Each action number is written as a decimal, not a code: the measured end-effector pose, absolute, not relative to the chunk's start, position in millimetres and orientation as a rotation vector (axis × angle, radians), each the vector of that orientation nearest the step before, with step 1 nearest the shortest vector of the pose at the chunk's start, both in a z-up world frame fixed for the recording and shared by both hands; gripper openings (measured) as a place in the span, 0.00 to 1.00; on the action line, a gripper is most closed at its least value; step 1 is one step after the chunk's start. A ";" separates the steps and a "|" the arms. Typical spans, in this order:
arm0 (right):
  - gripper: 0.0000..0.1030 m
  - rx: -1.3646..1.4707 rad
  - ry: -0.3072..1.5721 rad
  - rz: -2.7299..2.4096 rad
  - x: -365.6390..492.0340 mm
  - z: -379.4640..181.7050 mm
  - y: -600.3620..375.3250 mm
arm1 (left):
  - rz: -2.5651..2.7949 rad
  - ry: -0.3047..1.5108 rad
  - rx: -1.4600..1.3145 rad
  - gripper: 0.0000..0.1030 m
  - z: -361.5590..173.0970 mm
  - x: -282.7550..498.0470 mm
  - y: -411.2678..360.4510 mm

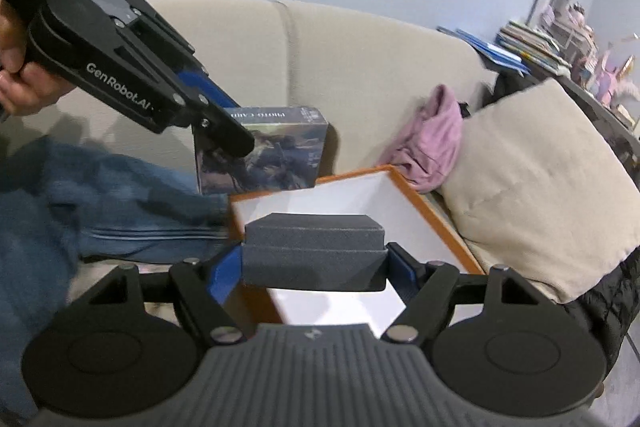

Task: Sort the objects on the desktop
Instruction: 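Lower the photo card box into the shoebox with the left tool while the right tool places the grey case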

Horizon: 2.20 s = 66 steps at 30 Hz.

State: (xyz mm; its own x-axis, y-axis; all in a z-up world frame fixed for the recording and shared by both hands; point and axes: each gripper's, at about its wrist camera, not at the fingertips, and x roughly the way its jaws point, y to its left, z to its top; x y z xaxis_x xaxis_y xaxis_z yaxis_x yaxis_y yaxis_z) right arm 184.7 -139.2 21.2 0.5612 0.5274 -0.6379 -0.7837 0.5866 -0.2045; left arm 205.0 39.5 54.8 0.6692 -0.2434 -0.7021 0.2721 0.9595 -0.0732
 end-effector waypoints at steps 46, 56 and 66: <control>0.75 -0.522 1.069 1.227 312.0 -70.7 -44.6 | -0.228 0.932 -0.105 0.43 -17.3 232.1 77.2; 0.81 -0.403 1.128 1.152 317.4 -66.1 -53.1 | -0.261 0.930 -0.205 0.33 -29.5 230.4 94.5; 0.48 -0.298 1.131 1.001 321.7 -45.0 -103.6 | -0.262 0.915 -0.277 0.28 -32.0 228.5 104.2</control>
